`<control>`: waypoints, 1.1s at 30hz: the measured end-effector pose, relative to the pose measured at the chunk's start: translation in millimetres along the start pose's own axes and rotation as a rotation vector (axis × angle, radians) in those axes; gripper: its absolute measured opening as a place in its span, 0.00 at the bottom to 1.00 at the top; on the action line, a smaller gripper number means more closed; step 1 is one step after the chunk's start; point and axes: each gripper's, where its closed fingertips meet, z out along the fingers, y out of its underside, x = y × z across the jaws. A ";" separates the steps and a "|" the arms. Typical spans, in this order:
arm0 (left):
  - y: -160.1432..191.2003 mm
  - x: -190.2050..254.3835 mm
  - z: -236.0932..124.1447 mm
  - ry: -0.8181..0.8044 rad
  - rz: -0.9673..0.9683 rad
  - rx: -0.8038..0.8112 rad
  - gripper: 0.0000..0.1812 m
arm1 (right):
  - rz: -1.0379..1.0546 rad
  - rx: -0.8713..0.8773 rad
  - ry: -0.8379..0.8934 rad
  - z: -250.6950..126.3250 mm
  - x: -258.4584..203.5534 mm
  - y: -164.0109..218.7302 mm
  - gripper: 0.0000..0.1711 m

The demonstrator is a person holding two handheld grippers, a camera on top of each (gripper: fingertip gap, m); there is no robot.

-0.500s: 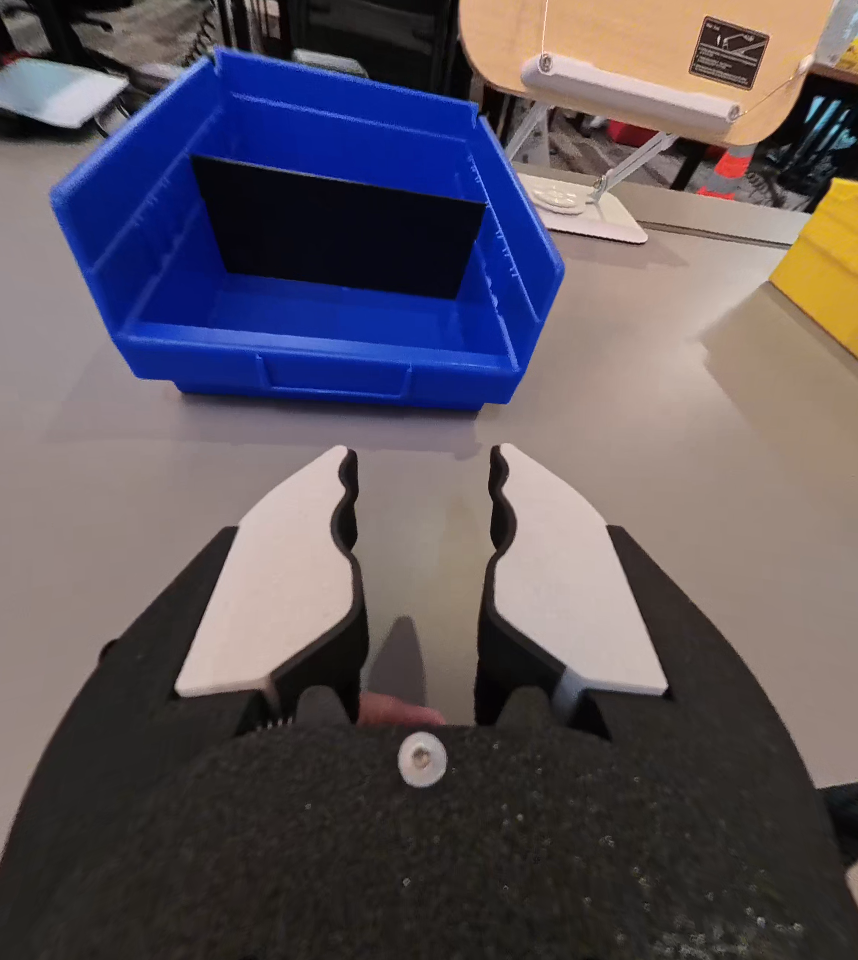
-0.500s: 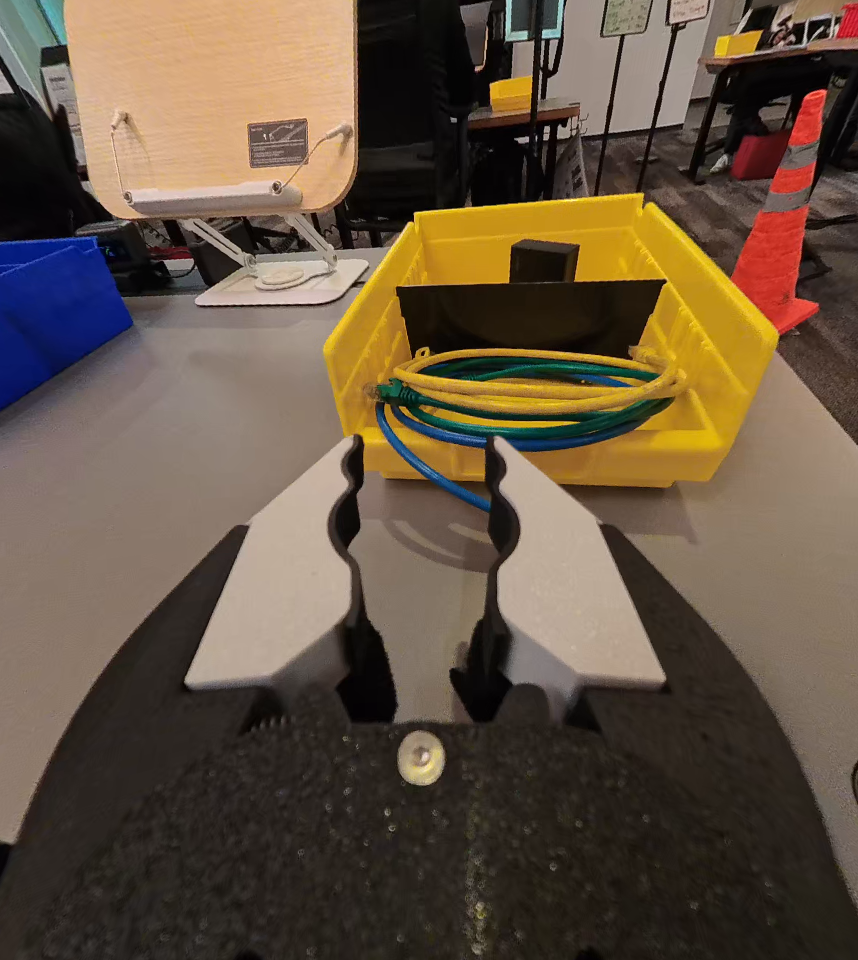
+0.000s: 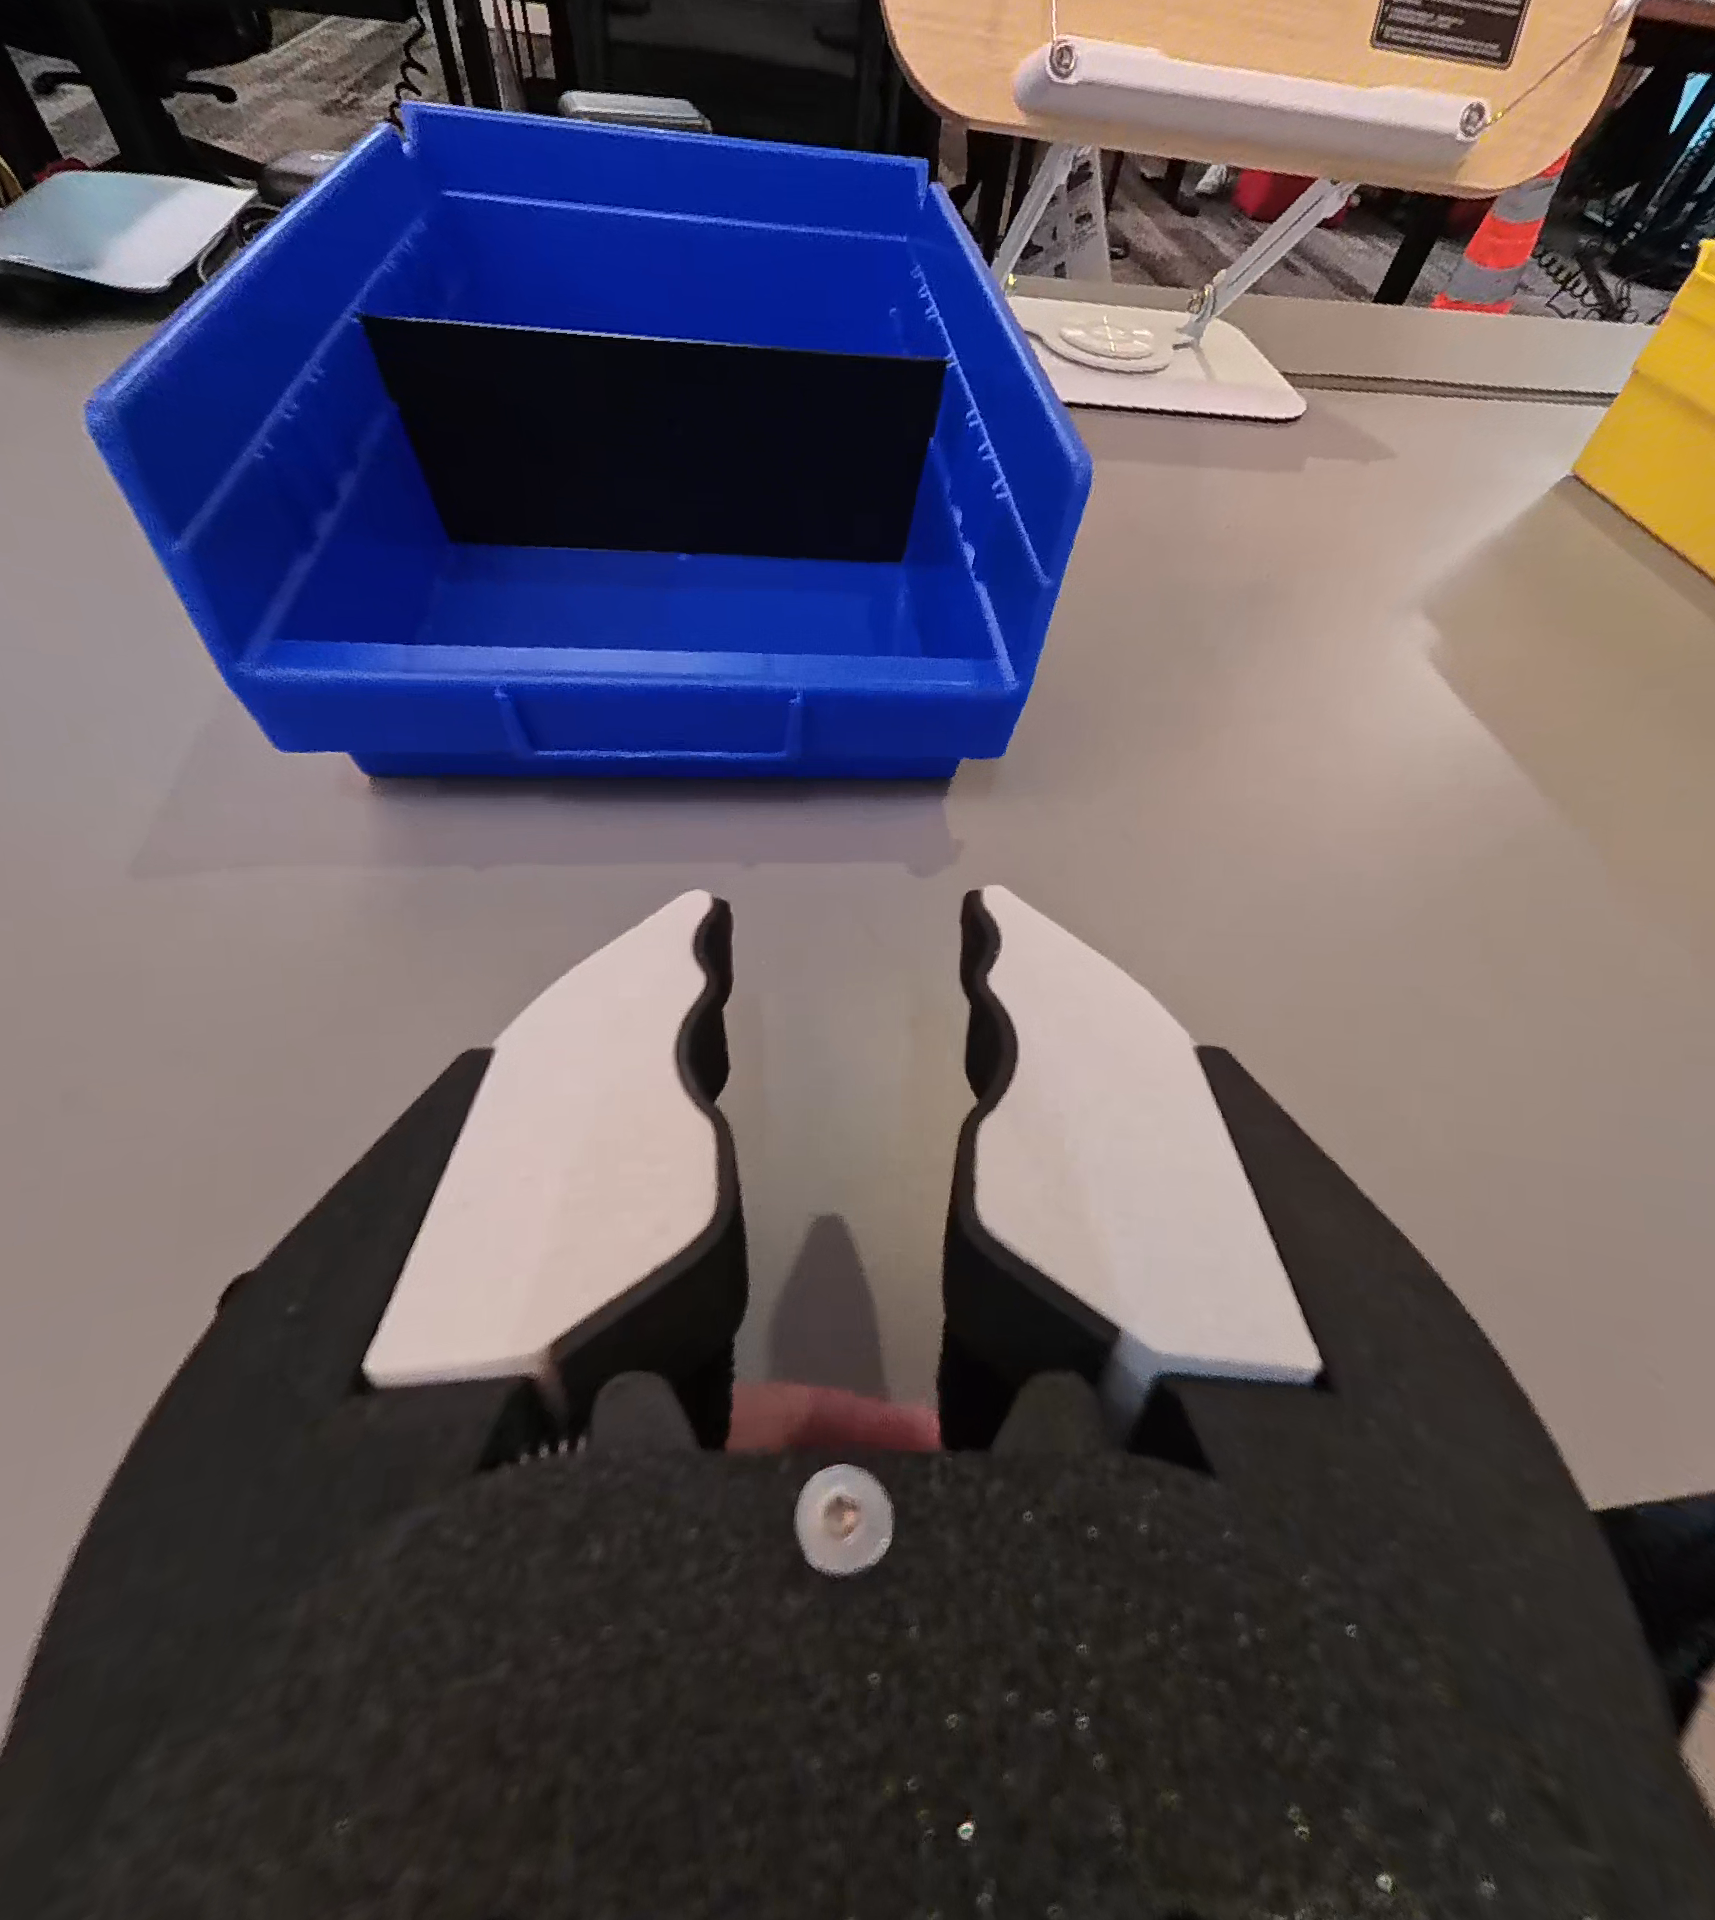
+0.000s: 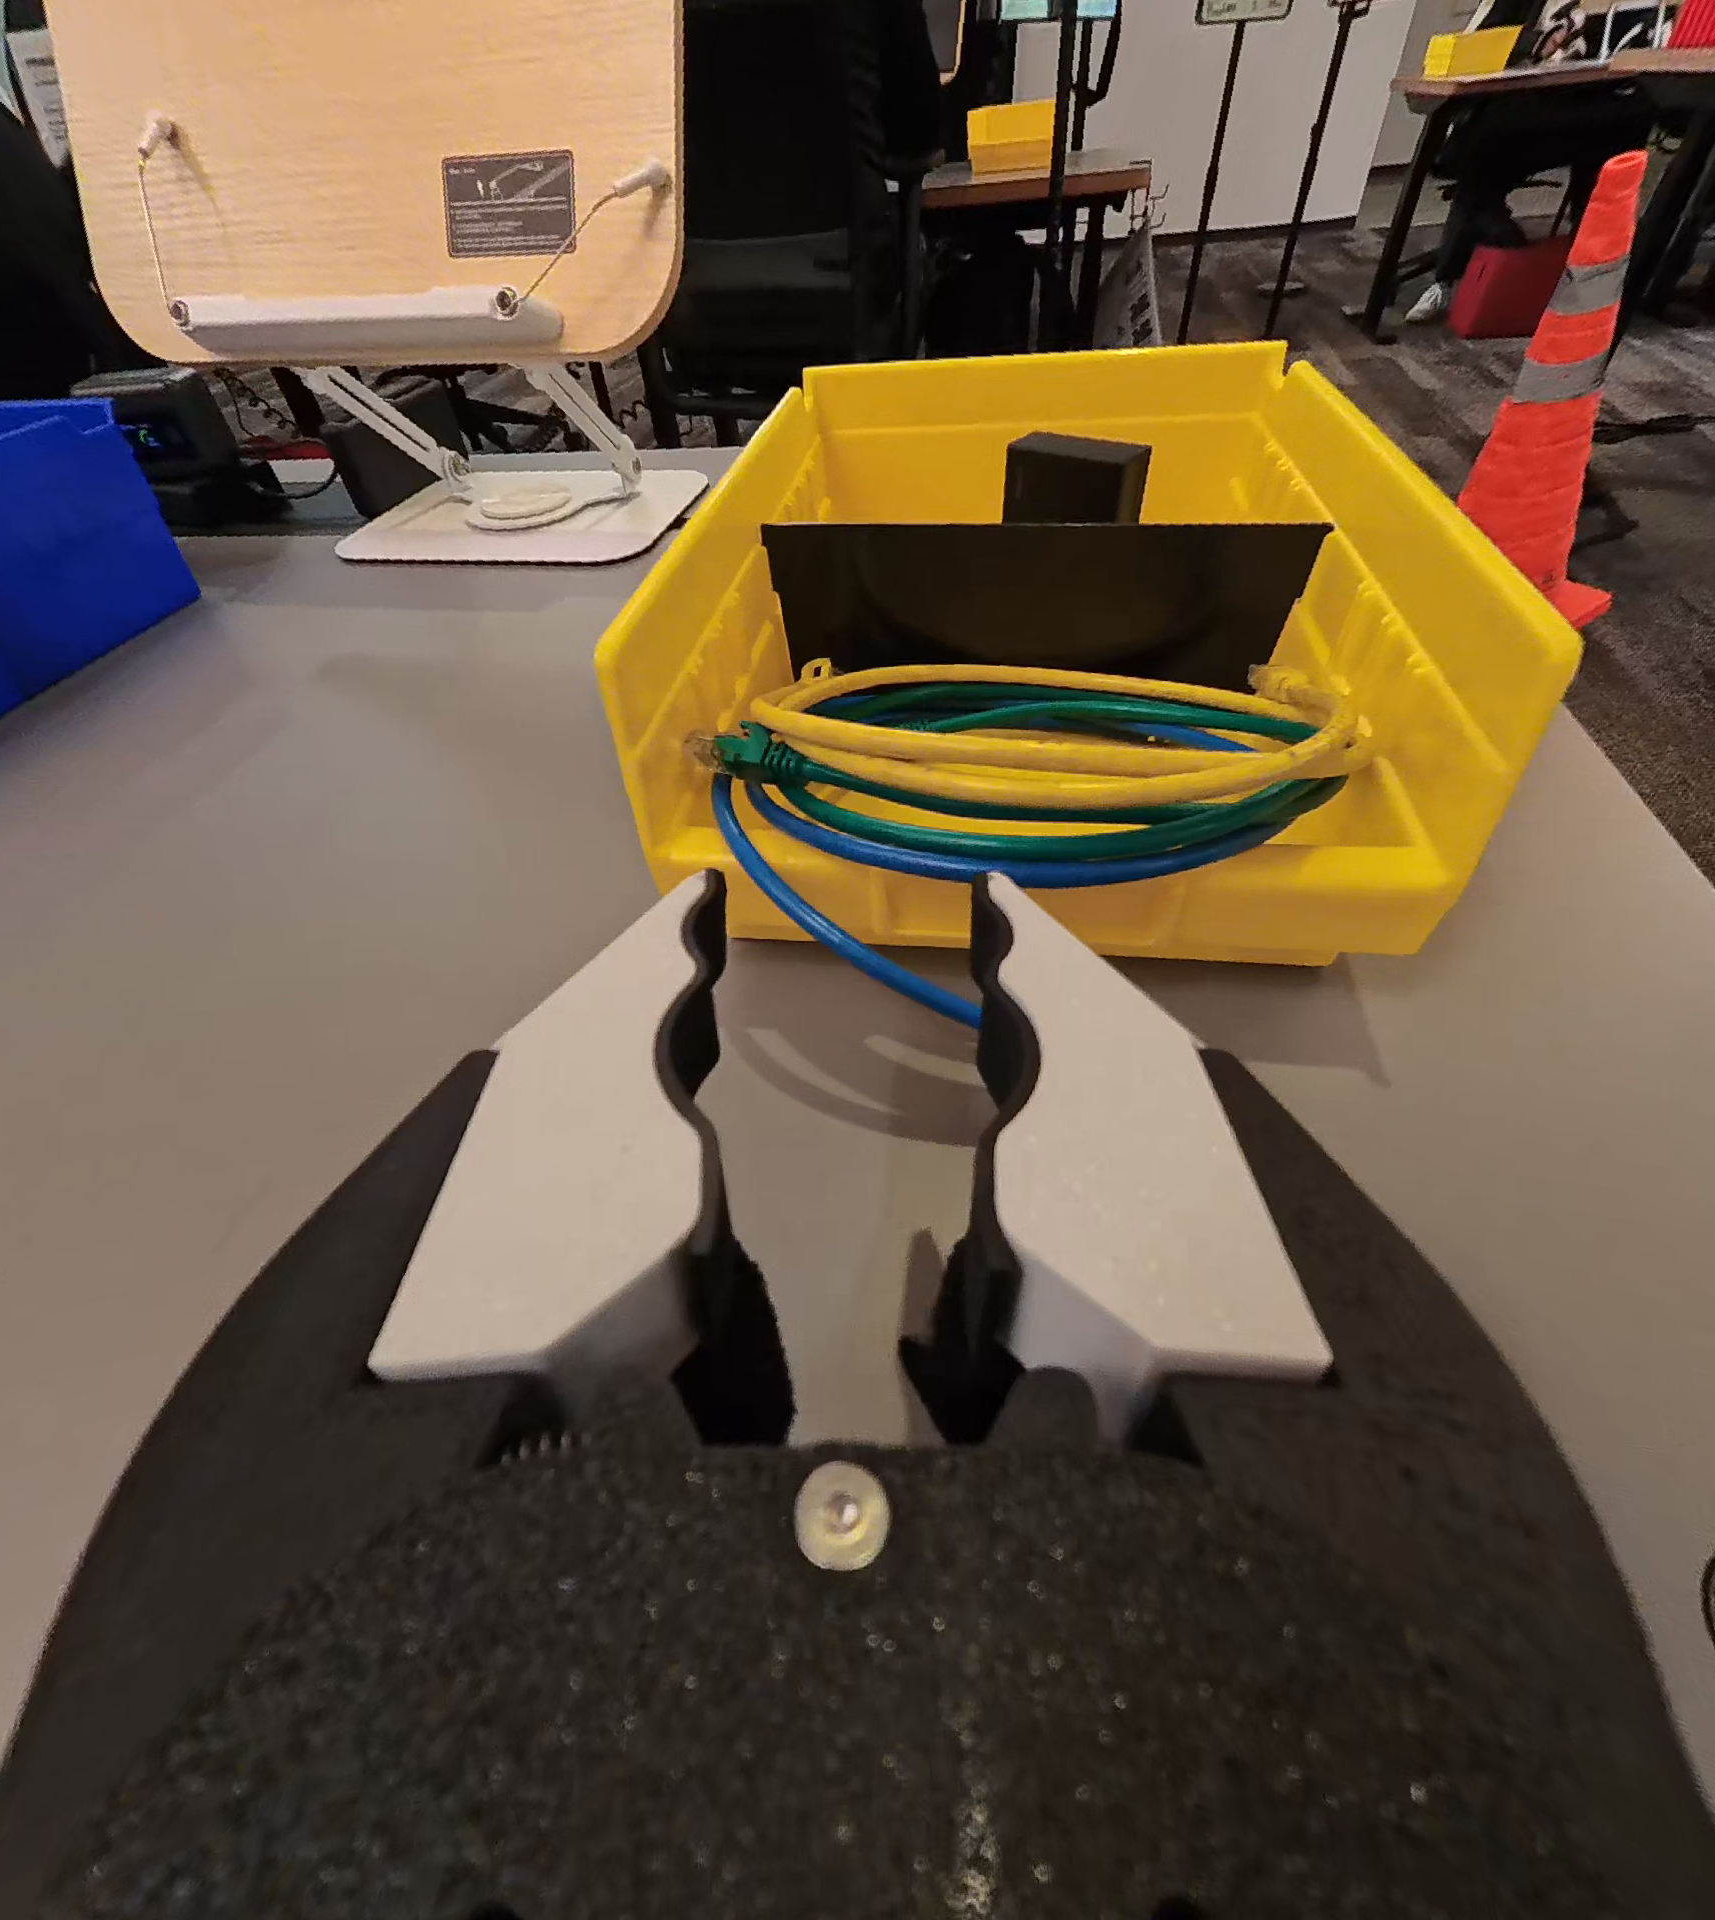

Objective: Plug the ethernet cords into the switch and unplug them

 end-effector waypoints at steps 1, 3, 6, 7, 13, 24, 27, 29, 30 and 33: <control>0.2 0.8 1.1 0.002 0.002 -0.002 0.23 | 0.000 -0.001 0.003 0.9 1.0 0.2 0.27; 0.9 3.1 3.9 0.009 0.010 -0.009 0.23 | -0.002 -0.004 0.010 1.8 3.4 0.6 0.27; 1.8 7.6 7.8 0.020 0.027 -0.018 0.23 | 0.002 -0.004 0.011 3.1 4.5 0.6 0.27; 2.3 9.1 8.6 0.023 0.035 -0.021 0.23 | 0.001 -0.007 0.010 3.8 4.1 1.1 0.27; 3.2 11.7 6.0 0.026 0.054 -0.017 0.23 | -0.001 -0.019 0.003 3.5 0.6 2.8 0.27; 8.0 35.8 6.6 0.111 0.069 -0.040 0.23 | 0.038 -0.091 0.007 89.0 -65.4 -14.4 0.28; 9.9 40.8 5.2 0.113 0.127 -0.030 0.22 | 0.053 -0.162 -0.047 100.7 -75.8 -2.9 0.26; 13.0 43.4 7.9 0.115 0.149 -0.048 0.22 | -0.005 -0.202 -0.095 89.8 -88.9 1.5 0.21; 14.5 46.2 9.2 0.120 0.158 -0.058 0.22 | -0.009 -0.213 -0.154 81.8 -103.6 4.3 0.22; 18.6 71.4 7.1 0.184 0.170 -0.079 0.23 | 0.038 -0.257 -0.343 40.7 -158.0 13.2 0.28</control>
